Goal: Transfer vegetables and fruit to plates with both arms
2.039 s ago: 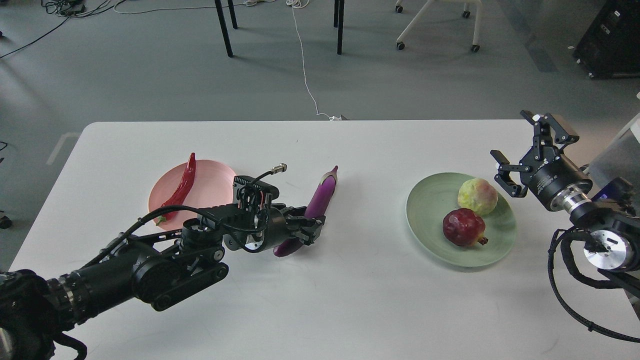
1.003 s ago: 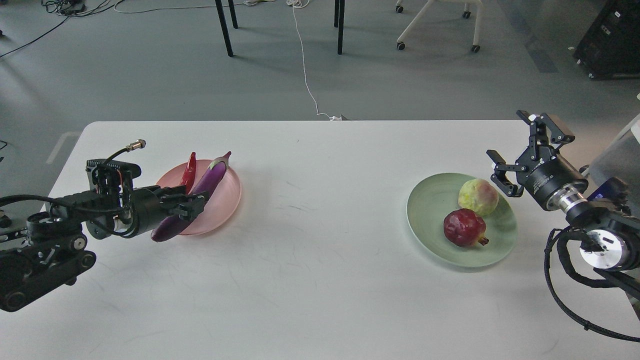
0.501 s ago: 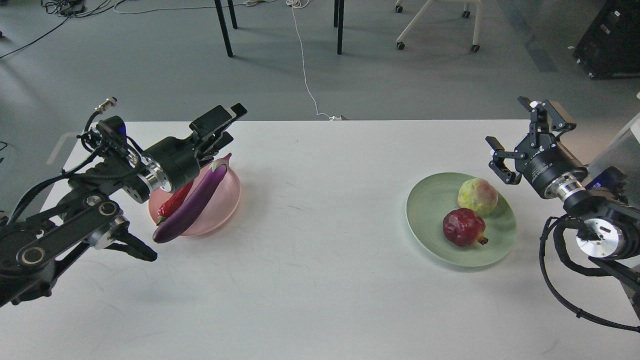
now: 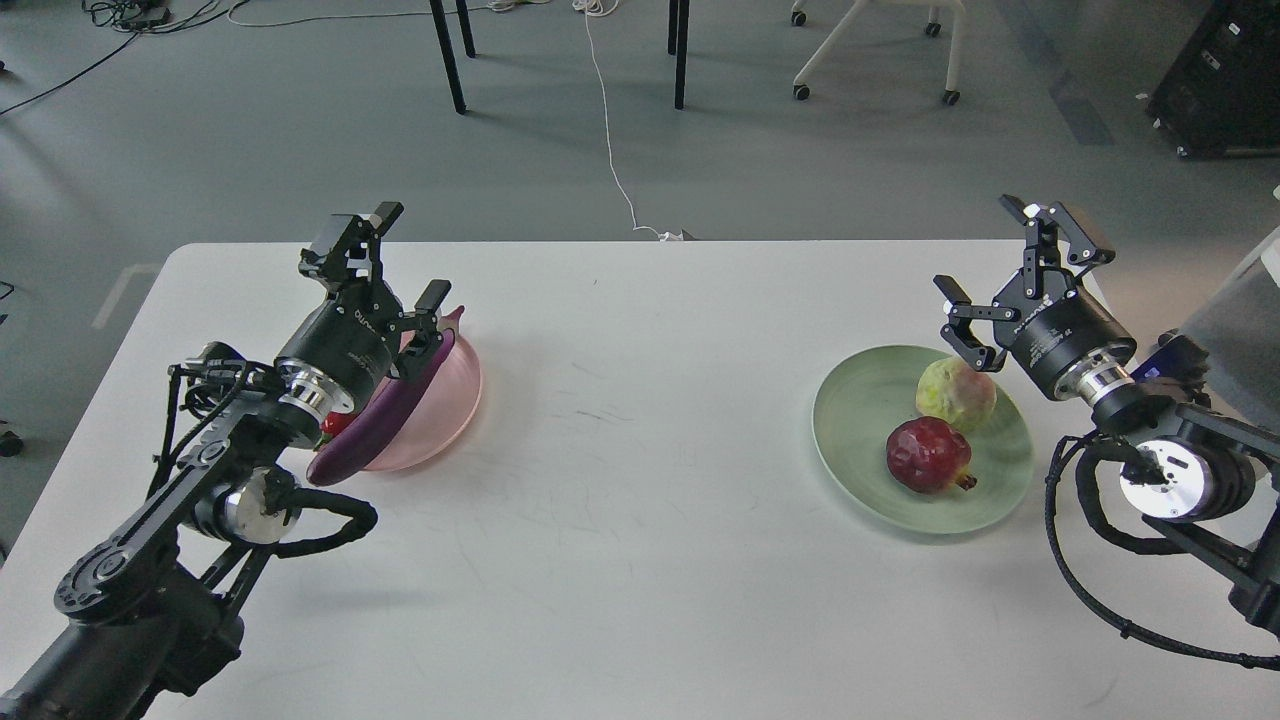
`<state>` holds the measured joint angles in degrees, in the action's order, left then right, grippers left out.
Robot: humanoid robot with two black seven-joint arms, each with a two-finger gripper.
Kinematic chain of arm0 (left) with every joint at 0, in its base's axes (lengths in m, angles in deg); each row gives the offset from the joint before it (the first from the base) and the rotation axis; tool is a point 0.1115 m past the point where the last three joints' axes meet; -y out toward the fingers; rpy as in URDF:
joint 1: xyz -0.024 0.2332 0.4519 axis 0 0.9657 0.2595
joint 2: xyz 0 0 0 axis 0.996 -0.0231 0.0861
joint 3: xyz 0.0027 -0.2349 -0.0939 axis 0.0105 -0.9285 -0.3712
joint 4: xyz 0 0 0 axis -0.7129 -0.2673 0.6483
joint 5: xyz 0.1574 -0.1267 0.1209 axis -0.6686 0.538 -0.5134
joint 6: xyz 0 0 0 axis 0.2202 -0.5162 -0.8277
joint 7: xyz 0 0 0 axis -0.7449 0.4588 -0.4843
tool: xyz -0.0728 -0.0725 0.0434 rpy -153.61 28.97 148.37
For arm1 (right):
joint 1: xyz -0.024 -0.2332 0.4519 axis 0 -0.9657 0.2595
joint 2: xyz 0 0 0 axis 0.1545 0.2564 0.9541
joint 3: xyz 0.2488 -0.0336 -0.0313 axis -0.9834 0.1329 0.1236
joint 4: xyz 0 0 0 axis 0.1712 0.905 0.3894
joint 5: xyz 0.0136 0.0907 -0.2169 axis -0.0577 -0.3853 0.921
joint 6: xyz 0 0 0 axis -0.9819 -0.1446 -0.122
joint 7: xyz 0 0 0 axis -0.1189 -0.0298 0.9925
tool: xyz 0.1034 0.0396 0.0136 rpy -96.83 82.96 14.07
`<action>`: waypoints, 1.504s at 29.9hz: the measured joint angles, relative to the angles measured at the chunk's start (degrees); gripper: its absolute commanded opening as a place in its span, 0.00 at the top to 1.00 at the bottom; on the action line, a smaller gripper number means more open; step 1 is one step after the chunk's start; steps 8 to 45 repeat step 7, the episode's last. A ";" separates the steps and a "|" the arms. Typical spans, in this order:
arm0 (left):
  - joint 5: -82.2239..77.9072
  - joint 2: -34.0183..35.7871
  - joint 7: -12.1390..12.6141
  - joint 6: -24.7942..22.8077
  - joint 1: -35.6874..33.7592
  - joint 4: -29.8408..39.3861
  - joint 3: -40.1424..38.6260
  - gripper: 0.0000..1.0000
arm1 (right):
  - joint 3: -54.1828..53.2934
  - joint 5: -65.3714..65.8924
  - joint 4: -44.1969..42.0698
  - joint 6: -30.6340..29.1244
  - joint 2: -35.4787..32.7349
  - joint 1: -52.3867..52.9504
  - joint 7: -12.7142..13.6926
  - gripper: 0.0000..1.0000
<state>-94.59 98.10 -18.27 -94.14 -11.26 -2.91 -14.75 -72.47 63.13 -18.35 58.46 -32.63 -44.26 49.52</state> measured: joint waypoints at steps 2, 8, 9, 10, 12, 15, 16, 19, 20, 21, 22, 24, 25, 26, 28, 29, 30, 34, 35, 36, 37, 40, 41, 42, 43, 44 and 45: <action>0.06 -0.42 0.01 -0.17 0.19 -0.08 -0.30 0.00 | -0.22 0.00 -0.02 -0.01 0.03 0.00 0.00 0.01; 0.09 -2.07 0.77 -0.26 0.38 0.32 -2.51 0.00 | -2.45 -0.03 0.15 -0.04 0.10 0.18 0.00 0.01; 0.09 -2.07 0.77 -0.26 0.38 0.32 -2.51 0.00 | -2.45 -0.03 0.15 -0.04 0.10 0.18 0.00 0.01; 0.09 -2.07 0.77 -0.26 0.38 0.32 -2.51 0.00 | -2.45 -0.03 0.15 -0.04 0.10 0.18 0.00 0.01; 0.09 -2.07 0.77 -0.26 0.38 0.32 -2.51 0.00 | -2.45 -0.03 0.15 -0.04 0.10 0.18 0.00 0.01; 0.09 -2.07 0.77 -0.26 0.38 0.32 -2.51 0.00 | -2.45 -0.03 0.15 -0.04 0.10 0.18 0.00 0.01; 0.09 -2.07 0.77 -0.26 0.38 0.32 -2.51 0.00 | -2.45 -0.03 0.15 -0.04 0.10 0.18 0.00 0.01; 0.09 -2.07 0.77 -0.26 0.38 0.32 -2.51 0.00 | -2.45 -0.03 0.15 -0.04 0.10 0.18 0.00 0.01; 0.09 -2.07 0.77 -0.26 0.38 0.32 -2.51 0.00 | -2.45 -0.03 0.15 -0.04 0.10 0.18 0.00 0.01; 0.09 -2.07 0.77 -0.26 0.38 0.32 -2.51 0.00 | -2.45 -0.03 0.15 -0.04 0.10 0.18 0.00 0.01; 0.09 -2.07 0.77 -0.26 0.38 0.32 -2.51 0.00 | -2.45 -0.03 0.15 -0.04 0.10 0.18 0.00 0.01; 0.09 -2.07 0.77 -0.26 0.38 0.32 -2.51 0.00 | -2.45 -0.03 0.15 -0.04 0.10 0.18 0.00 0.01; 0.09 -2.07 0.77 -0.26 0.38 0.32 -2.51 0.00 | -2.45 -0.03 0.15 -0.04 0.10 0.18 0.00 0.01; 0.09 -2.07 0.77 -0.26 0.38 0.32 -2.51 0.00 | -2.45 -0.03 0.15 -0.04 0.10 0.18 0.00 0.01; 0.09 -2.07 0.77 -0.26 0.38 0.32 -2.51 0.00 | -2.45 -0.03 0.15 -0.04 0.10 0.18 0.00 0.01; 0.09 -2.07 0.77 -0.26 0.38 0.32 -2.51 0.00 | -2.45 -0.03 0.15 -0.04 0.10 0.18 0.00 0.01; 0.09 -2.07 0.77 -0.26 0.38 0.32 -2.51 0.00 | -2.45 -0.03 0.15 -0.04 0.10 0.18 0.00 0.01; 0.09 -2.07 0.77 -0.26 0.38 0.32 -2.51 0.00 | -2.45 -0.03 0.15 -0.04 0.10 0.18 0.00 0.01; 0.09 -2.07 0.77 -0.26 0.38 0.32 -2.51 0.00 | -2.45 -0.03 0.15 -0.04 0.10 0.18 0.00 0.01; 0.09 -2.07 0.77 -0.26 0.38 0.32 -2.51 0.00 | -2.45 -0.03 0.15 -0.04 0.10 0.18 0.00 0.01; 0.09 -2.07 0.77 -0.26 0.38 0.32 -2.51 0.00 | -2.45 -0.03 0.15 -0.04 0.10 0.18 0.00 0.01; 0.09 -2.07 0.77 -0.26 0.38 0.32 -2.51 0.00 | -2.45 -0.03 0.15 -0.04 0.10 0.18 0.00 0.01; 0.09 -2.07 0.77 -0.26 0.38 0.32 -2.51 0.00 | -2.45 -0.03 0.15 -0.04 0.10 0.18 0.00 0.01; 0.09 -2.07 0.77 -0.26 0.38 0.32 -2.51 0.00 | -2.45 -0.03 0.15 -0.04 0.10 0.18 0.00 0.01; 0.09 -2.07 0.77 -0.26 0.38 0.32 -2.51 0.00 | -2.45 -0.03 0.15 -0.04 0.10 0.18 0.00 0.01; 0.09 -2.07 0.77 -0.26 0.38 0.32 -2.51 0.00 | -2.45 -0.03 0.15 -0.04 0.10 0.18 0.00 0.01; 0.09 -2.07 0.77 -0.26 0.38 0.32 -2.51 0.00 | -2.45 -0.03 0.15 -0.04 0.10 0.18 0.00 0.01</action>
